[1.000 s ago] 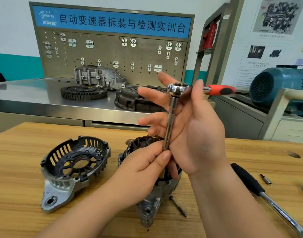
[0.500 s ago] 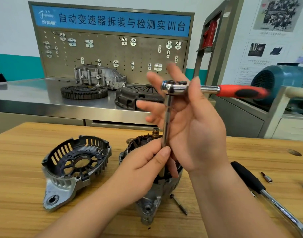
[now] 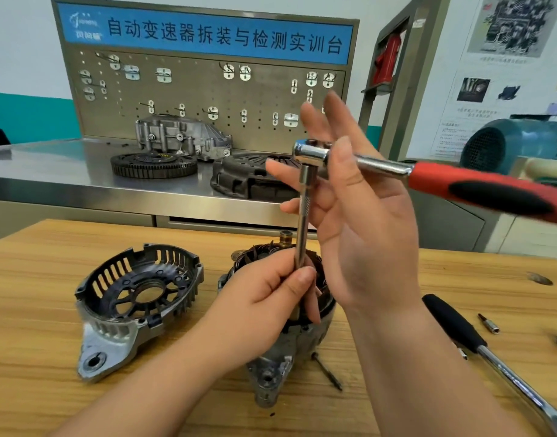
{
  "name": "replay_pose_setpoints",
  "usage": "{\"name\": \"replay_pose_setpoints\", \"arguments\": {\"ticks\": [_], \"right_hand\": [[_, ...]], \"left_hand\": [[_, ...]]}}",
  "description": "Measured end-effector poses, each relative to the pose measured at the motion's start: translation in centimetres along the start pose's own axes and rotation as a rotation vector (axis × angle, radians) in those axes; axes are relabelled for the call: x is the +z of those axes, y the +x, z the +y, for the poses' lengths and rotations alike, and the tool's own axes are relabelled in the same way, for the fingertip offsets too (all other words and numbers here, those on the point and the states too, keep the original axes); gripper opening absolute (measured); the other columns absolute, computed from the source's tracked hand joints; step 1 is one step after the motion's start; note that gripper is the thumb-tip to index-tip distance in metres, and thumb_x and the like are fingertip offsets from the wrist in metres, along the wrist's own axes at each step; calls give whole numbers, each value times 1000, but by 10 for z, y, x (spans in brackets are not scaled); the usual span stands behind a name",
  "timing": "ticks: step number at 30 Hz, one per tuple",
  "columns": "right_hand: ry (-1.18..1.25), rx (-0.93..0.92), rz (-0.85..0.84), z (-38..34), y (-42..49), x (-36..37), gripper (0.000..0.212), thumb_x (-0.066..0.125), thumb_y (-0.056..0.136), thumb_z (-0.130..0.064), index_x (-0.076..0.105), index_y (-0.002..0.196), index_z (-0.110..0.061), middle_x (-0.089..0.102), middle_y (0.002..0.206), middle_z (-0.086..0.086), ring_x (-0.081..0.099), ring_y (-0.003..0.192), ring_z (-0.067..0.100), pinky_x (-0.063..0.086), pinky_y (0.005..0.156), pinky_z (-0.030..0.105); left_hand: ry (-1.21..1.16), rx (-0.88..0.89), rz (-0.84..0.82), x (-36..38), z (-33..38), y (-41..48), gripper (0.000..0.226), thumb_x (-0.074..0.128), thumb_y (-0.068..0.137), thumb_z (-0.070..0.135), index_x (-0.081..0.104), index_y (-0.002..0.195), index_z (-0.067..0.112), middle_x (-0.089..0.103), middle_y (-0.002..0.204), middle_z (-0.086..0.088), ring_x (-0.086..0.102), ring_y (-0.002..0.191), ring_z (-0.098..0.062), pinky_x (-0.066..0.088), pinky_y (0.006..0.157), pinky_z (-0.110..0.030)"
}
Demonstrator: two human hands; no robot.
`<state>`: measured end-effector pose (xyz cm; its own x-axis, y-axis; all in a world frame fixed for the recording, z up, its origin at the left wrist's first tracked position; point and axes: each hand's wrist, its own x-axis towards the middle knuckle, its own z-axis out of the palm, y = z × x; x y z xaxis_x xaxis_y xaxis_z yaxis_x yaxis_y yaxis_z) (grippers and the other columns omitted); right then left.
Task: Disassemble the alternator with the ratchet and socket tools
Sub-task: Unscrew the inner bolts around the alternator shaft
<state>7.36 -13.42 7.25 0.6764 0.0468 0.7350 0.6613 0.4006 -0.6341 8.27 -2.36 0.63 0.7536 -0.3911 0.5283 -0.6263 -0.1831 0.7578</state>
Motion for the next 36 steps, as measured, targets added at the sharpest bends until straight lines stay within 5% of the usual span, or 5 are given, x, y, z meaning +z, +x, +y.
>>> {"name": "replay_pose_setpoints", "arguments": {"ticks": [7,11,16,27,36], "right_hand": [[129,248,18,0,0,2,53,38,87,-52,56,120,-15,75,100,7,72,82,20,52,53,21],[-5,66,29,2,-1,1,27,48,94,-35,61,117,-28,72,112,0,69,91,15,54,60,23],[-198,-153,-24,0,0,-2,33,57,90,-23,61,121,-33,63,124,-9,63,110,11,53,70,22],[265,301,-84,-1,3,-7,47,31,98,-43,52,126,-12,74,100,3,70,67,18,50,50,22],[-194,-43,-75,0,-1,0,33,53,93,-35,57,125,-27,60,132,-1,71,87,6,53,61,17]], "left_hand": [[-106,4,-65,-5,1,-1,35,40,92,40,63,93,14,71,84,-1,66,88,-20,49,87,-47],[-2,8,-21,-2,0,0,29,42,95,33,63,90,13,71,83,5,66,88,-20,50,86,-46],[91,-7,14,1,2,-1,29,39,93,33,64,89,18,70,81,12,64,85,-19,50,82,-47],[-34,20,-58,-3,4,0,34,43,91,42,61,87,14,69,73,8,64,76,-22,50,77,-40],[20,0,6,-1,1,2,25,46,91,33,63,88,16,68,69,9,64,73,-20,51,77,-48]]}}
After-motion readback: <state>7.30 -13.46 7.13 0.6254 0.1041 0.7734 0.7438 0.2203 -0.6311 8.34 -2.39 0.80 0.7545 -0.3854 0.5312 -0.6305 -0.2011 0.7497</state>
